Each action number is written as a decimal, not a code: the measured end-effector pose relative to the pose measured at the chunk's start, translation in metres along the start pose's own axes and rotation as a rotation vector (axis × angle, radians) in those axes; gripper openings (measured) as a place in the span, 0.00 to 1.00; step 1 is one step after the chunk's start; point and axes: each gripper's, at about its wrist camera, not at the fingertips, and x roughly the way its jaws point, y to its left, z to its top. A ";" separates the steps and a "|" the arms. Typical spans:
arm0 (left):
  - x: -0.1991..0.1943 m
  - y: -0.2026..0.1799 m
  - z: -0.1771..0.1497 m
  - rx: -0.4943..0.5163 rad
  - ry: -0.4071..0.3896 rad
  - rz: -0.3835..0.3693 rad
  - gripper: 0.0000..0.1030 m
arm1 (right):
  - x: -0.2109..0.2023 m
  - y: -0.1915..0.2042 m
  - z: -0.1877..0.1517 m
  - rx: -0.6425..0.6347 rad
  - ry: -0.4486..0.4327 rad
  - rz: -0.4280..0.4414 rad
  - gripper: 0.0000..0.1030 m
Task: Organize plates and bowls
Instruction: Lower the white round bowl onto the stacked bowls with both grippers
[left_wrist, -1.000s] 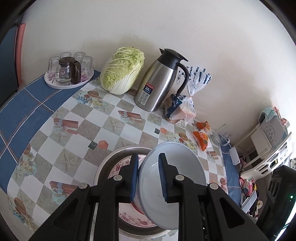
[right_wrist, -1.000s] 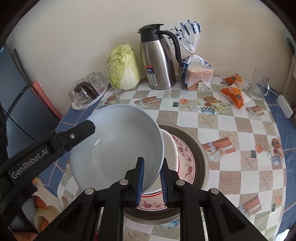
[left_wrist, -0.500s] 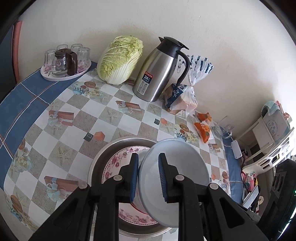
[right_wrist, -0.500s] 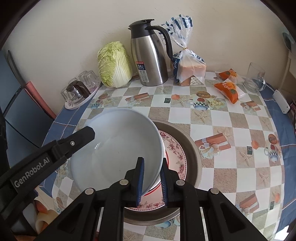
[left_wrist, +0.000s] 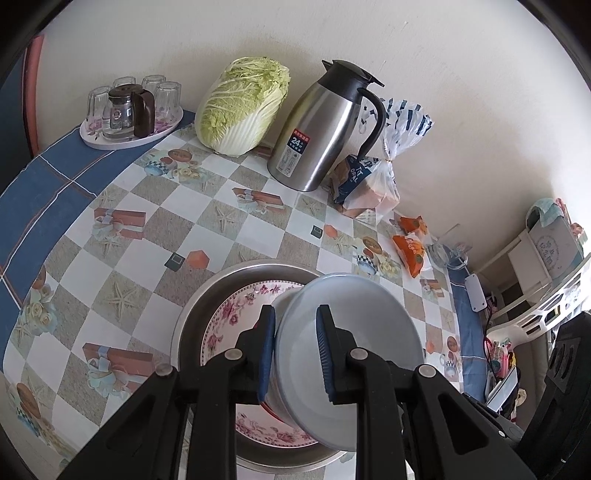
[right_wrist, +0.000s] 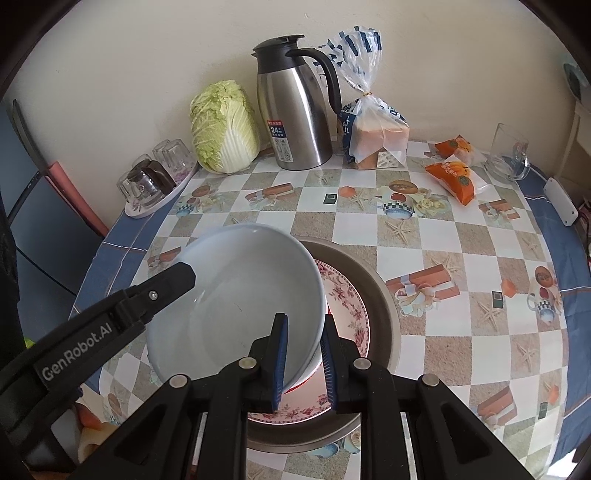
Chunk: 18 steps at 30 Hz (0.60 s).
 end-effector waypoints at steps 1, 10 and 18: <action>0.000 0.000 0.000 -0.002 0.001 -0.002 0.21 | 0.001 -0.001 0.000 0.001 0.003 0.000 0.20; 0.005 0.003 -0.001 -0.014 0.018 -0.001 0.21 | 0.009 -0.001 -0.001 0.000 0.015 -0.007 0.21; 0.007 0.002 0.000 -0.016 0.022 -0.001 0.21 | 0.011 -0.001 0.000 -0.004 0.008 -0.021 0.22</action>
